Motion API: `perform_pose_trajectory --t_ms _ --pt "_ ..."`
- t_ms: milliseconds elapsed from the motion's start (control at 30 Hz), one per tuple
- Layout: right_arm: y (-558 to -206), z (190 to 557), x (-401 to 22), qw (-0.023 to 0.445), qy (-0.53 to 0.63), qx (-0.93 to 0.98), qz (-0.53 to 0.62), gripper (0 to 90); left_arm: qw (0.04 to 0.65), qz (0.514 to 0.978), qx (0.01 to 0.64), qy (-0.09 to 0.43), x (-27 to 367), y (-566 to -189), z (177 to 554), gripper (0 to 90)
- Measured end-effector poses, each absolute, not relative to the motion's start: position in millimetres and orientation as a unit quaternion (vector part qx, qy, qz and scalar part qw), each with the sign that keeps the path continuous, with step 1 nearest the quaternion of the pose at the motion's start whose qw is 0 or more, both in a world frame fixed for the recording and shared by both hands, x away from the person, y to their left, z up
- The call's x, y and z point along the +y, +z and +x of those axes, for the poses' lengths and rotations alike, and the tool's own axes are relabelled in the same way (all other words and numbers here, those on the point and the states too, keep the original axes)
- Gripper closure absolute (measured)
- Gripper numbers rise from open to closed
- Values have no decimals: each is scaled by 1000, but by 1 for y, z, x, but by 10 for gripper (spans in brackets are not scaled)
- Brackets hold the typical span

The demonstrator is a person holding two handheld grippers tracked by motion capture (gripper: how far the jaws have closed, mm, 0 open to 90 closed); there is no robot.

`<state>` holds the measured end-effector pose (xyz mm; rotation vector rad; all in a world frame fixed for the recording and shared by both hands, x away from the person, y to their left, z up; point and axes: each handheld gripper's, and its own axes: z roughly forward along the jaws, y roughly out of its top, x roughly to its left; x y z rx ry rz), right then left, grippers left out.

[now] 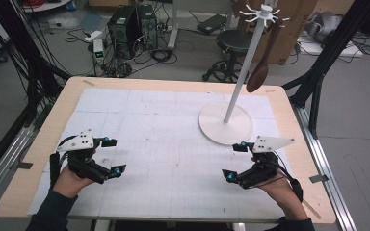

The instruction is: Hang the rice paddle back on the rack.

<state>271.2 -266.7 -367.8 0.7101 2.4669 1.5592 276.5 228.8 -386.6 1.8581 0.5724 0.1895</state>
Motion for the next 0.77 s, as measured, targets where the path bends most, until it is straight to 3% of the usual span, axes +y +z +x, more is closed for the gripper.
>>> perform_pose_trajectory --t_ms 767 --pt "-394 266 -272 64 519 815 249 4 559 789 241 80 229 -389 277 17"
